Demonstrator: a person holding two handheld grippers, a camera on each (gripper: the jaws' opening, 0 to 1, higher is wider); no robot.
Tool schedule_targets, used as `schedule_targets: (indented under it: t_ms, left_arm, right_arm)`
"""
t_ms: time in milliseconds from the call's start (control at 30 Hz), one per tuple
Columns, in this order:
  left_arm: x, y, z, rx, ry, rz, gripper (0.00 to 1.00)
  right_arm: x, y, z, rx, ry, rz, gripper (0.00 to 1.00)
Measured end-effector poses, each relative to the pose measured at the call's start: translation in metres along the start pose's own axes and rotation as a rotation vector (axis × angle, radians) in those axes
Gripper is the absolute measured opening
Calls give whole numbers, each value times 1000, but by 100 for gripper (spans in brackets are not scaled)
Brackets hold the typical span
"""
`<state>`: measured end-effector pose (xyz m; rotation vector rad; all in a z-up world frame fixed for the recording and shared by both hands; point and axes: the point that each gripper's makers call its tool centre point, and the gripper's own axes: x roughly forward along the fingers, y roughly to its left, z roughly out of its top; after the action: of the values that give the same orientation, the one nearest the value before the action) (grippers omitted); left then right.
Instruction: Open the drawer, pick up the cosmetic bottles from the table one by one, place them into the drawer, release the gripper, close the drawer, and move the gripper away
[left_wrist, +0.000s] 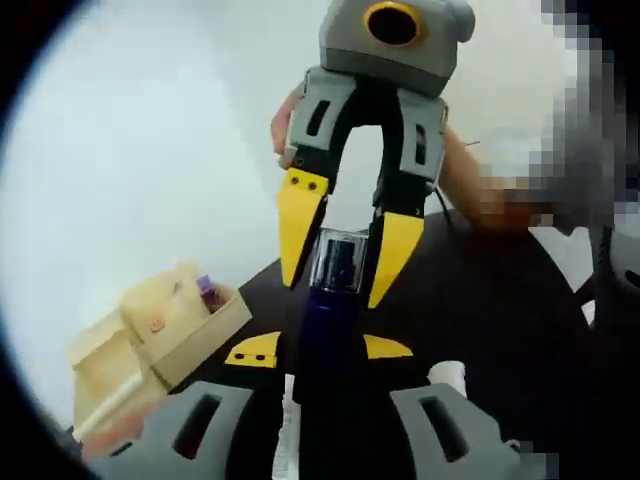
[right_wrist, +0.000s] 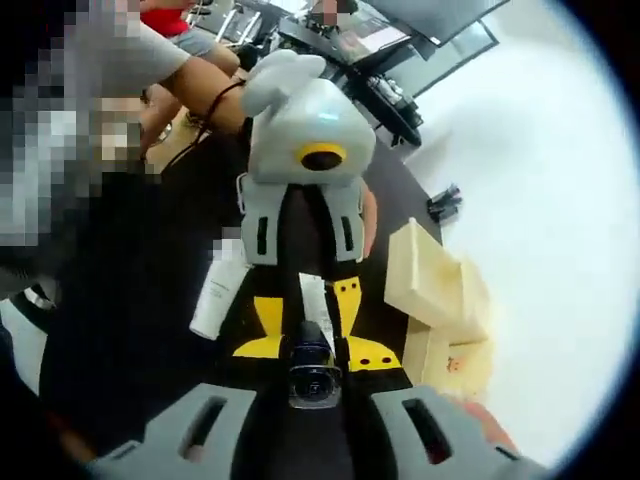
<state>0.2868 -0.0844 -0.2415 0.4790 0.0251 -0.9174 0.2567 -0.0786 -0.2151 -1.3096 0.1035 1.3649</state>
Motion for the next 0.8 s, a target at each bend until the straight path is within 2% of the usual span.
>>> schedule_targets:
  t_ms: [167,367,433,467,500,733,800]
  left_arm:
    - [3,-10,-2,41,45,-3,29]
    - [1,-5,0,42,40,-8,26]
    - [1,-9,0,44,39,-15,23]
    - [1,-10,1,54,39,-9,18]
    - [0,-6,2,58,41,4,16]
    - [-2,1,3,33,68,14,15]
    - [-3,2,7,-22,51,16,15]
  right_arm:
    - [3,6,2,-14,7,17,17]
    - [3,11,4,-37,6,30,17]
    - [2,11,3,-38,3,29,17]
    - [0,11,2,-34,1,34,17]
    - [-1,13,1,-33,-4,44,17]
    - [-3,13,3,-83,-34,36,18]
    - [-7,6,6,-77,-58,7,19]
